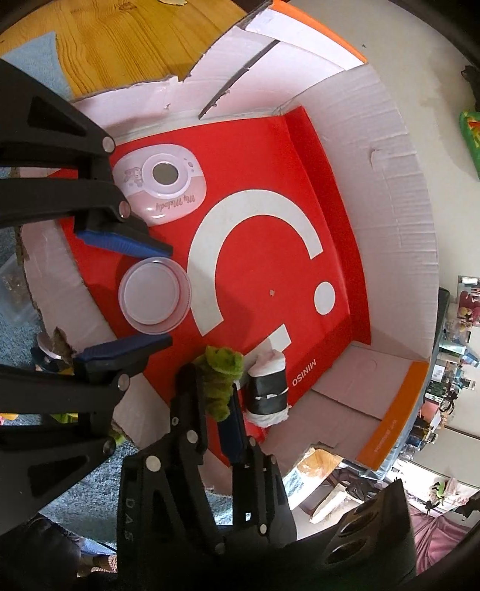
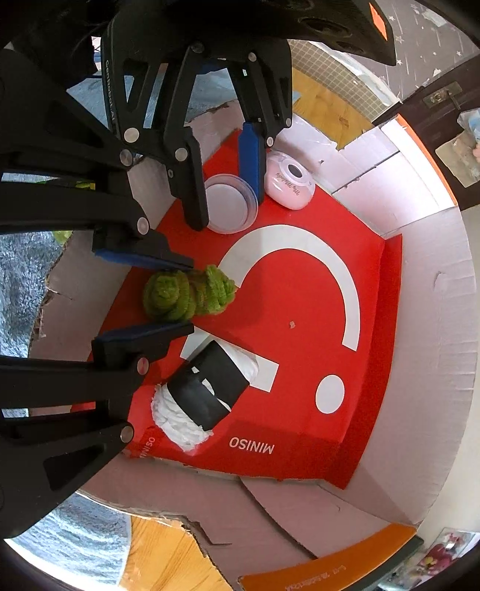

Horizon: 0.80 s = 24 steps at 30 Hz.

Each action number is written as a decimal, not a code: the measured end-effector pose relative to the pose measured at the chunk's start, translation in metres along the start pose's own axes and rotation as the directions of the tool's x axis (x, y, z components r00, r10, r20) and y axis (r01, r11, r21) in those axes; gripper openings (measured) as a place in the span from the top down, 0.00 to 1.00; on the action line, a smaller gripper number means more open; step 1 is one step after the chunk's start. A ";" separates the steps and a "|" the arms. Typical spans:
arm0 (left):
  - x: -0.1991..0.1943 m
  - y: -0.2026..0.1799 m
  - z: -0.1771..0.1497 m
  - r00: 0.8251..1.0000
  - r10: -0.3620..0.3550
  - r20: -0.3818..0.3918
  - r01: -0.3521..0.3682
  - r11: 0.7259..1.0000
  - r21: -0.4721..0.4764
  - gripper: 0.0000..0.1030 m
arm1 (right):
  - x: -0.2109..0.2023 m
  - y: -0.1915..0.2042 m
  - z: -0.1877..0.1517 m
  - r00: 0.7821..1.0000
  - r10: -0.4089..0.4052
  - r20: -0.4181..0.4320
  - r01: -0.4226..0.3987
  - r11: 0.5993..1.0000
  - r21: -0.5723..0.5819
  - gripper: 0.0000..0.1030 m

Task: Organize objects
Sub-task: 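Open both tools to drop the clear lid and yarn ball in the box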

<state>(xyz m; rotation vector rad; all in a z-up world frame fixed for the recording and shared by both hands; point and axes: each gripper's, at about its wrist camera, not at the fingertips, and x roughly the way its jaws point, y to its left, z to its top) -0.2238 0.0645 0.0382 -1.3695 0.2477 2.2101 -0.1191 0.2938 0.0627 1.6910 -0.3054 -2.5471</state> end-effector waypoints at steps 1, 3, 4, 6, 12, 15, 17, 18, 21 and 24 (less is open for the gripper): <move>0.000 0.000 0.000 1.000 -0.001 0.000 0.001 1.000 -0.001 0.59 | 0.000 0.000 -0.001 1.000 -0.003 -0.001 0.003 1.000 -0.001 0.73; 0.000 0.001 0.000 1.000 -0.001 0.001 0.001 1.000 -0.001 0.59 | -0.001 0.001 -0.001 1.000 -0.007 -0.003 0.007 1.000 0.000 0.67; 0.001 0.001 0.000 1.000 0.012 -0.001 -0.012 1.000 0.002 0.59 | -0.001 0.003 -0.001 1.000 -0.006 -0.002 0.006 1.000 0.000 0.51; 0.000 0.002 -0.002 1.000 0.017 0.003 -0.017 1.000 0.004 0.59 | -0.003 0.004 0.000 1.000 -0.017 0.011 0.017 1.000 0.000 0.40; -0.002 0.004 -0.002 1.000 0.007 0.006 -0.007 1.000 0.001 0.56 | -0.002 0.002 -0.001 1.000 -0.025 0.009 0.025 1.000 0.004 0.39; -0.003 0.005 -0.002 1.000 0.006 0.006 -0.006 1.000 -0.003 0.56 | -0.002 0.002 -0.002 1.000 -0.020 0.006 0.020 1.000 0.007 0.39; -0.003 0.005 -0.002 1.000 0.008 0.006 -0.008 1.000 -0.006 0.53 | -0.002 0.002 -0.002 1.000 -0.020 0.006 0.020 1.000 0.009 0.39; -0.003 0.005 -0.002 1.000 0.008 0.007 -0.008 1.000 -0.008 0.53 | -0.003 0.002 -0.003 1.000 -0.018 0.006 0.017 1.000 0.011 0.39; -0.004 0.007 -0.002 1.000 0.004 0.009 -0.004 1.000 -0.013 0.50 | -0.001 0.001 -0.001 1.000 -0.016 0.006 0.016 1.000 0.012 0.39; -0.004 0.008 -0.002 1.000 -0.006 0.010 0.006 1.000 -0.019 0.48 | -0.002 0.000 -0.001 1.000 -0.016 0.006 0.016 1.000 0.012 0.39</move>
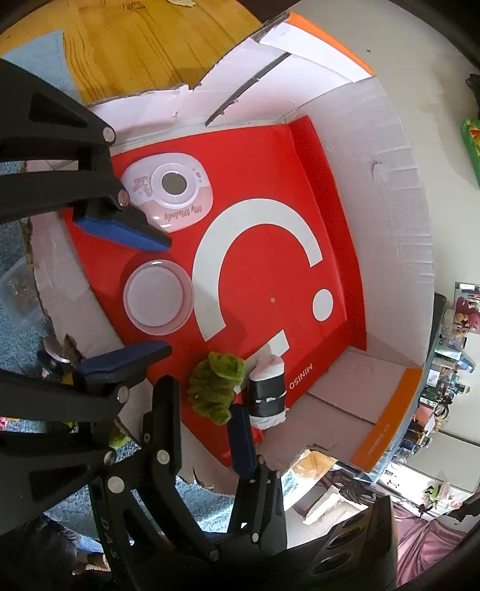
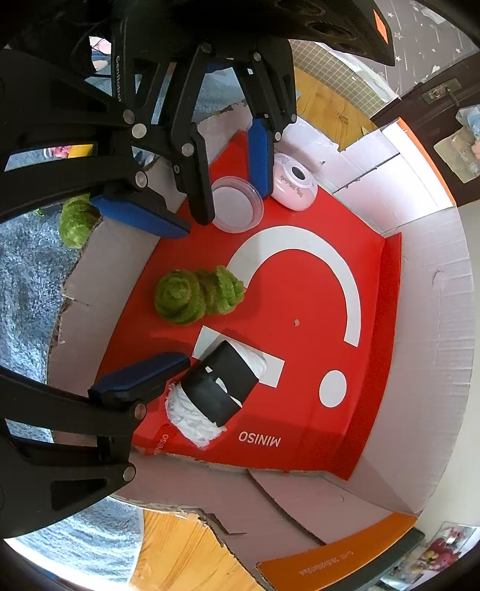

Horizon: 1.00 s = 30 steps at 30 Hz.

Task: Organize objects
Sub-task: 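Open both tools to drop the clear lid and yarn ball in the box, then withdraw both tools from the box toward the remaining toys on the towel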

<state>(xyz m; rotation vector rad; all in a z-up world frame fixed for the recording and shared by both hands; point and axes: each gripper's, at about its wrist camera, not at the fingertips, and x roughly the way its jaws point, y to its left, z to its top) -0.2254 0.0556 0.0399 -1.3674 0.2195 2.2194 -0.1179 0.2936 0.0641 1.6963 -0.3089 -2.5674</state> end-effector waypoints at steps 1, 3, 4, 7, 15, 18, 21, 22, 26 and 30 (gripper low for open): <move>0.000 0.000 0.000 1.000 -0.003 -0.001 0.003 1.000 -0.002 0.48 | -0.001 0.000 0.000 1.000 0.000 0.001 0.000 1.000 0.000 0.39; -0.001 0.000 0.000 1.000 -0.005 -0.001 0.005 1.000 -0.003 0.48 | -0.003 -0.001 0.000 1.000 0.000 0.003 0.000 1.000 -0.001 0.39; -0.002 0.000 0.000 1.000 -0.007 0.000 0.007 1.000 -0.002 0.47 | -0.004 -0.002 -0.001 1.000 -0.001 0.005 0.001 1.000 -0.002 0.39; -0.005 -0.002 -0.001 1.000 -0.007 0.010 0.007 1.000 0.002 0.48 | -0.005 0.000 0.000 1.000 -0.002 0.013 0.002 1.000 -0.003 0.39; -0.023 -0.001 -0.003 0.998 0.025 0.058 -0.024 1.000 -0.019 0.41 | -0.017 0.007 0.001 0.998 -0.011 0.059 0.011 1.000 0.009 0.39; -0.034 -0.001 -0.005 0.995 0.036 0.088 -0.033 0.999 -0.035 0.41 | -0.026 0.008 -0.001 0.996 -0.010 0.087 0.009 1.000 0.016 0.39; -0.048 -0.003 -0.008 0.989 0.061 0.138 -0.054 0.997 -0.054 0.41 | -0.038 0.012 -0.003 0.991 -0.021 0.129 0.018 1.000 0.018 0.36; -0.054 -0.004 -0.009 0.985 0.070 0.156 -0.061 0.996 -0.064 0.41 | -0.042 0.013 -0.004 0.990 -0.022 0.140 0.020 1.000 0.017 0.33; -0.076 -0.005 -0.013 0.972 0.093 0.216 -0.073 0.992 -0.099 0.40 | -0.062 0.021 -0.009 0.978 -0.040 0.207 0.040 0.999 0.006 0.32; -0.100 -0.010 -0.019 0.950 0.126 0.285 -0.096 0.988 -0.117 0.31 | -0.078 0.032 -0.012 0.962 -0.067 0.263 0.071 0.997 -0.005 0.31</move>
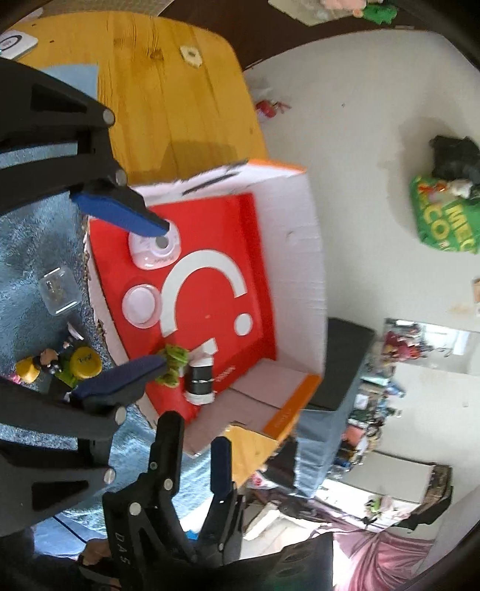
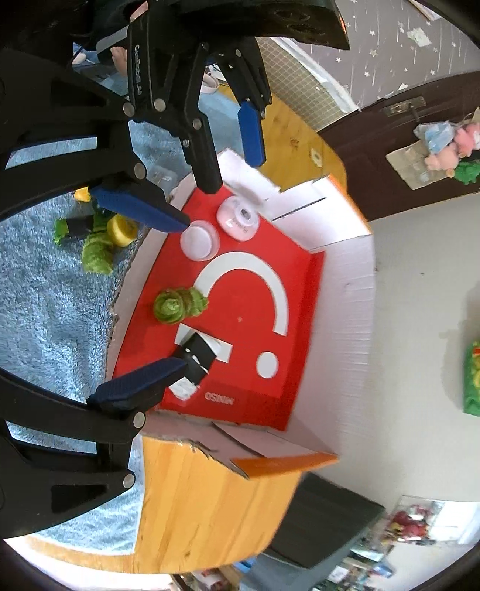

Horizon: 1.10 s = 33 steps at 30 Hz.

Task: Organize objects
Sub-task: 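Withdraw both tools from the box toward the remaining toys on the towel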

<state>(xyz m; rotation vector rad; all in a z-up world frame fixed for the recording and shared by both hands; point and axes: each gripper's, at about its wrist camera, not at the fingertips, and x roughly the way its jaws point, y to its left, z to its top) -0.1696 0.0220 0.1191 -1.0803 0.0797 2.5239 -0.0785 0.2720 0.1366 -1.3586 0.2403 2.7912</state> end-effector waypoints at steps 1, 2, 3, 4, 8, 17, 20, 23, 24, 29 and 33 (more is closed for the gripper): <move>-0.006 0.000 0.001 1.000 0.004 0.016 -0.004 1.000 -0.001 0.31 | -0.007 0.003 -0.001 1.000 -0.007 0.017 0.007 1.000 -0.005 0.28; -0.011 -0.001 0.001 1.000 0.007 0.028 -0.007 1.000 0.000 0.31 | -0.012 0.005 -0.001 0.999 -0.012 0.032 0.012 1.000 -0.008 0.27; -0.017 -0.001 0.001 0.999 0.010 0.040 -0.010 1.000 -0.001 0.31 | -0.017 0.007 -0.002 0.999 -0.015 0.047 0.016 1.000 -0.010 0.27; -0.024 -0.001 0.001 0.998 0.016 0.056 -0.016 1.000 -0.005 0.31 | -0.023 0.010 -0.003 0.998 -0.017 0.064 0.018 1.000 -0.009 0.27; -0.045 -0.002 -0.002 0.995 0.028 0.099 -0.027 0.999 -0.021 0.25 | -0.043 0.014 -0.006 0.993 -0.015 0.117 0.015 1.000 0.001 0.27; -0.088 -0.006 -0.019 0.982 0.053 0.180 -0.044 0.997 -0.058 0.22 | -0.091 0.023 -0.026 0.966 -0.046 0.255 0.040 0.999 0.028 0.20; -0.097 -0.010 -0.029 0.977 0.079 0.199 -0.067 0.996 -0.066 0.20 | -0.099 0.025 -0.036 0.957 -0.057 0.285 0.048 0.998 0.039 0.20; -0.102 -0.014 -0.038 0.972 0.085 0.217 -0.072 0.995 -0.068 0.16 | -0.104 0.027 -0.049 0.945 -0.079 0.318 0.066 0.996 0.053 0.18; -0.104 -0.016 -0.041 0.972 0.084 0.220 -0.071 0.995 -0.069 0.16 | -0.105 0.028 -0.054 0.940 -0.087 0.329 0.072 0.996 0.056 0.15; -0.106 -0.024 -0.059 0.972 0.079 0.222 -0.062 0.995 -0.081 0.13 | -0.107 0.030 -0.077 0.930 -0.090 0.356 0.067 0.995 0.078 0.14; -0.108 -0.030 -0.075 0.965 0.111 0.236 -0.093 0.992 -0.084 0.09 | -0.103 0.032 -0.092 0.924 -0.111 0.365 0.085 0.993 0.085 0.11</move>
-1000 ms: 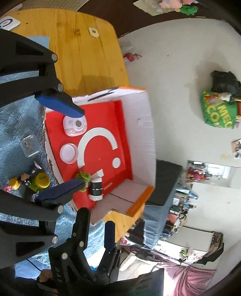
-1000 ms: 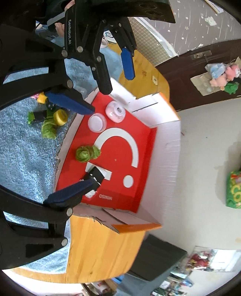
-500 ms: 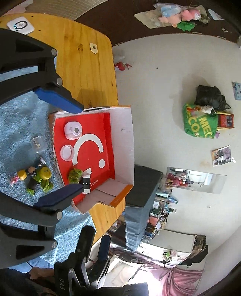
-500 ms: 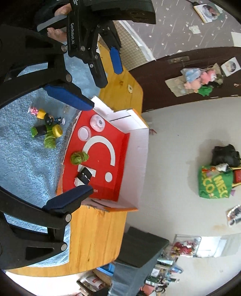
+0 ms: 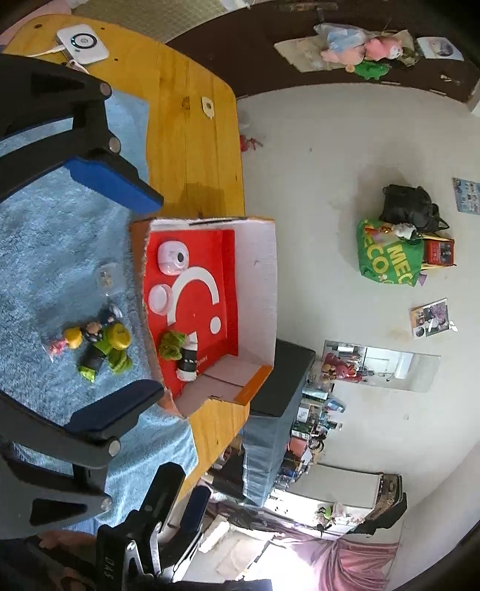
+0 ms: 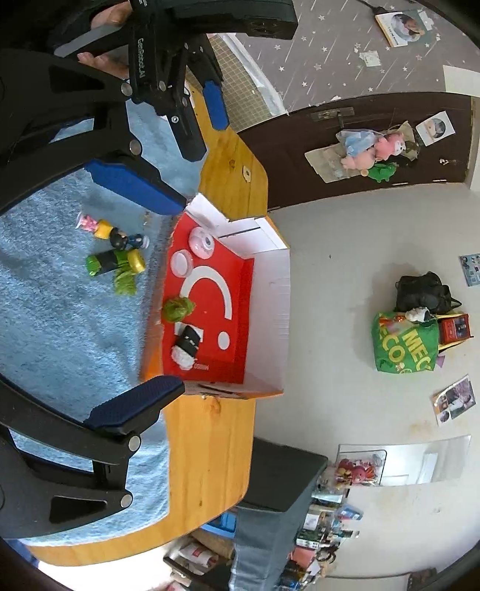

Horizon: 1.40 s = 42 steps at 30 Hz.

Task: Organize objects
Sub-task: 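Withdraw both tools from the box toward the remaining toys on the towel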

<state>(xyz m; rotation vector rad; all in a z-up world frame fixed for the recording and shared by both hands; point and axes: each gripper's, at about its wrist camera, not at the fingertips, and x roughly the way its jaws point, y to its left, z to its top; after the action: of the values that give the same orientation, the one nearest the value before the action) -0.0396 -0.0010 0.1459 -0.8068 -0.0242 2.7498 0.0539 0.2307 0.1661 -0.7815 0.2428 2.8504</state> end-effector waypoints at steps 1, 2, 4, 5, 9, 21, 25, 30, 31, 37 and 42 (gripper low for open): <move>-0.001 -0.002 -0.004 1.000 0.015 0.007 -0.015 1.000 0.008 0.09 | 0.000 0.000 -0.004 1.000 -0.008 0.004 0.008 1.000 -0.001 0.11; -0.002 -0.003 -0.007 1.000 0.027 0.012 -0.027 1.000 0.013 0.09 | 0.000 0.000 -0.008 1.000 -0.013 0.007 0.013 1.000 0.000 0.11; -0.004 -0.004 -0.016 0.999 0.042 0.017 -0.042 0.999 0.016 0.06 | 0.002 0.000 -0.017 1.000 -0.018 0.003 0.018 1.000 0.007 0.11; -0.004 -0.005 -0.019 0.999 0.043 0.018 -0.043 0.999 0.015 0.03 | 0.004 -0.001 -0.021 1.000 -0.020 0.000 0.020 1.000 0.014 0.11; -0.008 -0.007 -0.034 0.998 0.060 0.033 -0.061 0.998 0.011 0.00 | 0.011 -0.004 -0.037 0.999 -0.034 -0.020 0.035 0.998 0.045 0.10; -0.026 -0.009 -0.041 0.999 0.031 -0.006 -0.032 0.998 -0.052 0.00 | 0.017 -0.004 -0.059 0.997 -0.044 -0.055 0.048 0.997 0.064 0.10; -0.036 -0.008 -0.040 0.999 -0.014 -0.048 0.010 0.995 -0.097 0.00 | 0.015 -0.004 -0.058 0.998 -0.040 -0.051 0.044 0.997 0.069 0.10; -0.041 -0.006 -0.046 0.996 -0.042 -0.083 0.030 0.989 -0.144 0.00 | 0.010 -0.002 -0.061 0.998 -0.037 -0.045 0.040 0.997 0.064 0.10; -0.042 -0.007 -0.048 0.996 -0.026 -0.084 0.014 0.991 -0.136 0.00 | 0.009 -0.002 -0.062 0.998 -0.037 -0.045 0.040 0.997 0.062 0.10; -0.024 -0.006 -0.064 0.991 -0.005 -0.134 -0.013 0.991 -0.134 0.00 | 0.011 -0.002 -0.069 0.998 -0.032 -0.060 0.036 0.997 0.062 0.10; 0.005 -0.005 -0.086 0.980 -0.025 -0.196 -0.004 0.990 -0.144 0.00 | 0.025 -0.002 -0.081 0.994 -0.036 -0.104 0.042 0.998 0.050 0.10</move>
<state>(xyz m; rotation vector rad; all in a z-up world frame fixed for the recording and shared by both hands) 0.0029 -0.0002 0.0711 -1.1113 -0.1890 2.6686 0.0723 0.2192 0.0844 -0.9139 0.3106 2.7590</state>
